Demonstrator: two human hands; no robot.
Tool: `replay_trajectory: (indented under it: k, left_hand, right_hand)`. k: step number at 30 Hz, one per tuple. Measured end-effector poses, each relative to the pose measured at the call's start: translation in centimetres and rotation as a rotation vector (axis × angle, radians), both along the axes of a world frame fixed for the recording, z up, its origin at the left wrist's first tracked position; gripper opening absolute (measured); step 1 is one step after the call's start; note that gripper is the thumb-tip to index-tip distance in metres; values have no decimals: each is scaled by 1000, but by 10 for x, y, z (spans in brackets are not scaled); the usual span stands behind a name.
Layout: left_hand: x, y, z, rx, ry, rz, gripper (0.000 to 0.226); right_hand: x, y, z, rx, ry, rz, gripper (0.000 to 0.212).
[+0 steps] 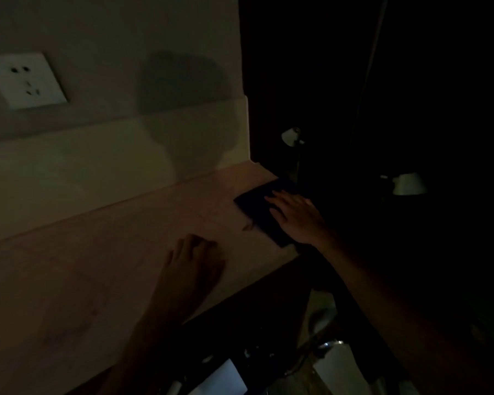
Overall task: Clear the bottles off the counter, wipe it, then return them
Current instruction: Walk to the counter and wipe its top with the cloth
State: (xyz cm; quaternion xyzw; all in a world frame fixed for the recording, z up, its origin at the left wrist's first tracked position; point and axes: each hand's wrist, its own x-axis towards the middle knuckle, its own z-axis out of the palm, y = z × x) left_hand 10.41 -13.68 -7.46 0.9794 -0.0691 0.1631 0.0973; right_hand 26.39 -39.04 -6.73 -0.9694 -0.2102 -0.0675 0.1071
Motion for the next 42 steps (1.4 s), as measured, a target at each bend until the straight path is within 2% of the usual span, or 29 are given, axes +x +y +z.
replay_trajectory:
  k: [3, 6, 12, 16, 21, 26, 30, 32, 35, 38, 42]
  left_hand:
    - [1, -4, 0, 90, -11, 49, 55]
    - [-2, -9, 2, 158, -41, 38, 45]
    - [-7, -15, 8, 153, 18, 93, 45]
    - [-10, -21, 16, 201, -2, 89, 37]
    - [-9, -22, 17, 194, -29, 120, 36]
    - [-9, -17, 13, 217, -37, 87, 41]
    - [-11, -15, 14, 229, -15, 112, 41]
    - [-11, -16, 14, 235, -23, 128, 37]
    - [-16, -16, 13, 147, -32, 200, 34]
    - [-31, -4, 13, 80, -40, 248, 43]
    - [-50, 25, 14, 138, 3, 286, 48]
  right_hand:
    - [15, -1, -6, -63, 14, 71, 54]
    - [8, -7, -4, -65, 34, 143, 55]
    - [-18, -25, 3, -71, 32, 369, 66]
    - [41, 8, 7, -103, 56, 436, 60]
    - [130, 80, 5, -134, 95, 408, 62]
    - [163, 112, 5, -112, 104, 394, 62]
    - [131, 99, 7, -120, 94, 384, 60]
    - [91, 80, 8, -121, 87, 437, 58]
    - [13, 38, 2, -81, 57, 557, 57]
    - [-43, 13, -1, -54, 75, 630, 59]
    - [-41, 28, 1, -58, 93, 594, 59]
